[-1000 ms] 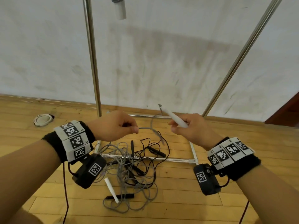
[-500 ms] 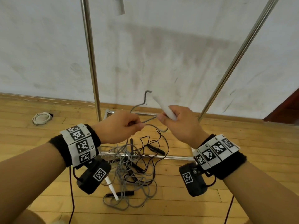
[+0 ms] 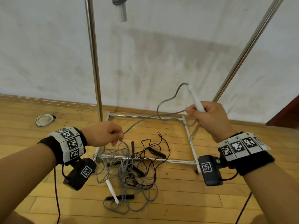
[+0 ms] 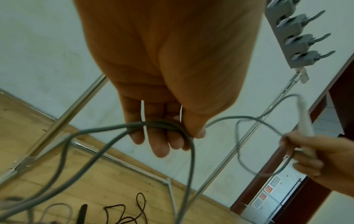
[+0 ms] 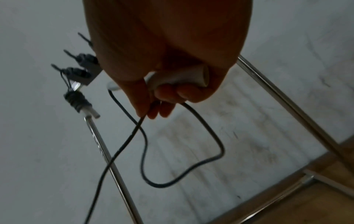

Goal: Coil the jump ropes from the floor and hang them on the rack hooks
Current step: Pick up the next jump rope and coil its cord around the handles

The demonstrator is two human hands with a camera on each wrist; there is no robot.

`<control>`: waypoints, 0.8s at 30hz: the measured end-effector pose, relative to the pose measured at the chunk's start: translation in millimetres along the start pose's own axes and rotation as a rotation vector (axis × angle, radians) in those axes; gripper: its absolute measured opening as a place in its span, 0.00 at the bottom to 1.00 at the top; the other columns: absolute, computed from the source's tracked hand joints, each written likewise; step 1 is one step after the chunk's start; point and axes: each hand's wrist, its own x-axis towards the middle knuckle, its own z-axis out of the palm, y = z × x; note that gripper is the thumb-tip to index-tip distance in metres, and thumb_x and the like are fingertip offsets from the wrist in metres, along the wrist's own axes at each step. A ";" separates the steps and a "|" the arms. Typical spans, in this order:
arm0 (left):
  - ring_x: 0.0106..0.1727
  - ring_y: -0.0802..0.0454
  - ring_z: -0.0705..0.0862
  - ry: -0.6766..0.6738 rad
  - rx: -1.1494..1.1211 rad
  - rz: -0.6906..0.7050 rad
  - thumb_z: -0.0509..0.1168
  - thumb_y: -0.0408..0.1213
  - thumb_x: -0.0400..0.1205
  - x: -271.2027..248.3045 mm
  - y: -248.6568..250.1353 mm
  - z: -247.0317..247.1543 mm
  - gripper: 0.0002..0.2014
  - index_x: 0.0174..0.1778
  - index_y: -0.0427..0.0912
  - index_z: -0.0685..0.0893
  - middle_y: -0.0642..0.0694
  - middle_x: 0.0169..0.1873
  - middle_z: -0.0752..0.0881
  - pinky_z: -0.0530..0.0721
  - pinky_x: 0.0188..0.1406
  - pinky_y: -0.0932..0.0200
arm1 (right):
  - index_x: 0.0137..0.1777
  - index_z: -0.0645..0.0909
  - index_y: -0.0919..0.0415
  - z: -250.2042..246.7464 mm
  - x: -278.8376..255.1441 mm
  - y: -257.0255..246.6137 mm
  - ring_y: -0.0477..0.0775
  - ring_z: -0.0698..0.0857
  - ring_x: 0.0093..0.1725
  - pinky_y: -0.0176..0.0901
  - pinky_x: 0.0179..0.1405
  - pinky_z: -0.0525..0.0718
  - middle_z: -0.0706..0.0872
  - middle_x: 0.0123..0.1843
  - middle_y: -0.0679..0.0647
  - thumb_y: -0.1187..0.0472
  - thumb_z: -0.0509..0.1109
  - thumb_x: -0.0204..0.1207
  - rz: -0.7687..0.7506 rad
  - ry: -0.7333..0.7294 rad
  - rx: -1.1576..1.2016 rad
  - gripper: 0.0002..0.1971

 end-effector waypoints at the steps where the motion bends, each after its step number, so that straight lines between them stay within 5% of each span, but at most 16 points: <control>1: 0.32 0.66 0.83 0.028 0.007 0.001 0.62 0.46 0.87 -0.8 0.9 -1.2 0.13 0.37 0.56 0.85 0.54 0.33 0.89 0.75 0.35 0.67 | 0.33 0.89 0.48 1.2 -1.8 4.7 0.44 0.80 0.26 0.39 0.28 0.79 0.86 0.28 0.44 0.56 0.80 0.71 0.015 -0.055 -0.065 0.06; 5: 0.34 0.61 0.83 0.094 0.116 0.073 0.64 0.50 0.85 -0.8 17.6 -0.5 0.10 0.44 0.53 0.89 0.53 0.33 0.87 0.76 0.30 0.71 | 0.41 0.86 0.39 18.1 -11.8 11.2 0.47 0.87 0.38 0.42 0.37 0.85 0.89 0.42 0.44 0.58 0.79 0.71 0.030 -0.181 -0.304 0.10; 9: 0.38 0.65 0.83 0.100 0.127 0.167 0.66 0.51 0.84 -1.3 42.0 6.5 0.11 0.42 0.52 0.90 0.56 0.34 0.88 0.76 0.32 0.76 | 0.46 0.85 0.34 42.3 -23.8 0.4 0.39 0.82 0.27 0.31 0.24 0.77 0.90 0.40 0.43 0.53 0.78 0.73 0.010 -0.288 -0.109 0.10; 12: 0.38 0.69 0.82 0.164 0.160 0.197 0.65 0.53 0.83 -0.9 56.1 8.6 0.12 0.42 0.53 0.90 0.59 0.32 0.86 0.74 0.29 0.75 | 0.51 0.87 0.41 61.3 -34.1 -7.4 0.44 0.82 0.27 0.38 0.28 0.80 0.89 0.34 0.42 0.48 0.75 0.76 -0.016 -0.393 -0.093 0.05; 16: 0.37 0.65 0.82 0.278 0.152 0.219 0.65 0.52 0.83 -1.8 63.2 6.2 0.11 0.43 0.54 0.90 0.58 0.30 0.86 0.72 0.27 0.70 | 0.39 0.87 0.54 74.6 -38.4 -11.2 0.39 0.76 0.22 0.35 0.25 0.73 0.83 0.25 0.44 0.48 0.71 0.79 -0.035 -0.446 -0.148 0.13; 19: 0.37 0.69 0.82 0.222 0.077 0.220 0.69 0.49 0.82 -2.9 56.8 1.9 0.06 0.41 0.56 0.89 0.61 0.28 0.85 0.75 0.30 0.73 | 0.38 0.84 0.61 72.3 -36.1 -14.7 0.43 0.76 0.23 0.40 0.27 0.74 0.83 0.26 0.54 0.47 0.72 0.79 -0.045 -0.414 -0.154 0.17; 22: 0.40 0.73 0.81 0.115 0.101 0.172 0.70 0.41 0.82 -1.6 42.0 -0.2 0.04 0.44 0.56 0.88 0.63 0.36 0.85 0.75 0.34 0.77 | 0.36 0.83 0.58 65.2 -28.4 -17.2 0.42 0.71 0.22 0.32 0.22 0.69 0.75 0.23 0.44 0.50 0.72 0.79 -0.032 -0.333 -0.072 0.15; 24: 0.40 0.70 0.81 0.078 0.153 0.129 0.69 0.38 0.82 0.6 30.0 -0.4 0.04 0.46 0.53 0.87 0.62 0.39 0.84 0.74 0.35 0.78 | 0.35 0.81 0.63 56.4 -21.0 -16.6 0.46 0.71 0.24 0.39 0.25 0.71 0.75 0.25 0.49 0.52 0.72 0.80 -0.039 -0.277 -0.052 0.16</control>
